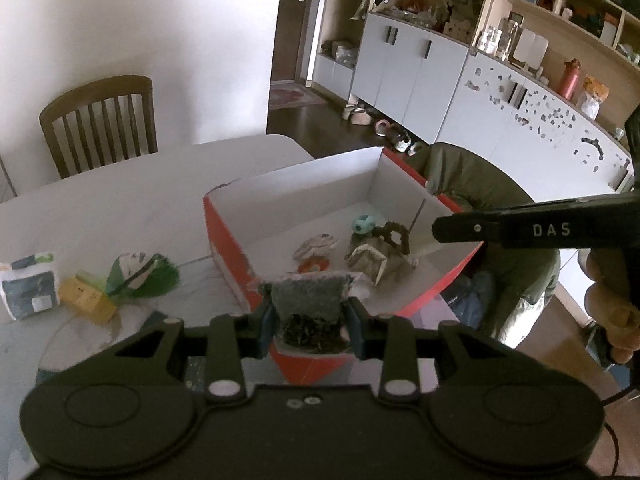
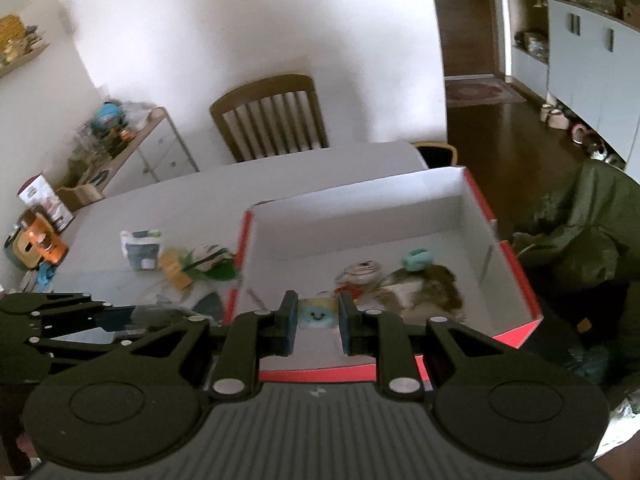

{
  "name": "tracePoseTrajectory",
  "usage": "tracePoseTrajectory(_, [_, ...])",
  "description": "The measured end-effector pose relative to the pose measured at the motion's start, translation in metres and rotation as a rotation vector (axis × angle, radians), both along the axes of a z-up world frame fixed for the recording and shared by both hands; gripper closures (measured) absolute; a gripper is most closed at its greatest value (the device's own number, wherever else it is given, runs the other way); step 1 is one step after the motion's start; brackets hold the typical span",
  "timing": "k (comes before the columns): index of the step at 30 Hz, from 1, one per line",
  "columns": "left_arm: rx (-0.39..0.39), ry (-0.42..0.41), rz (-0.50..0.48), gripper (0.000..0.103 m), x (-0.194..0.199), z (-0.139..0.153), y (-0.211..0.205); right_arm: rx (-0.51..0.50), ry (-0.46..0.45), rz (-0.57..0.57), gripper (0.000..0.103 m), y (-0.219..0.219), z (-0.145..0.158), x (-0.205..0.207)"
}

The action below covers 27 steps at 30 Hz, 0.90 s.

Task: Organize objects
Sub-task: 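Carry the foam cylinder and bead bag with both tools into the shoebox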

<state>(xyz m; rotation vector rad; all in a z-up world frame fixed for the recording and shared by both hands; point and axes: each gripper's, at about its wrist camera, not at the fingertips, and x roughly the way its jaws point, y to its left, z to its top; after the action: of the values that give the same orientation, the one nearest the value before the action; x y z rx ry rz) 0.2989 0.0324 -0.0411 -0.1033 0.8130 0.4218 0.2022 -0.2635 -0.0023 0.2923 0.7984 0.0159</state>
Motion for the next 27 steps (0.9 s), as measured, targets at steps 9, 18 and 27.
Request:
tracePoseTrajectory(9, [0.002,0.057,0.016,0.068,0.052,-0.018,0.007,-0.029,0.053,-0.012,0.083,-0.036,-0.024,0.019])
tracePoseTrajectory(18, [0.024,0.134,0.043,0.068,0.100,-0.044,0.017,-0.052,0.122,0.007,0.083,-0.059,-0.051,0.035])
tracePoseTrajectory(27, [0.018,0.225,0.079,0.068,0.134,-0.073,0.030,-0.091,0.206,0.074,0.083,-0.061,-0.075,0.055])
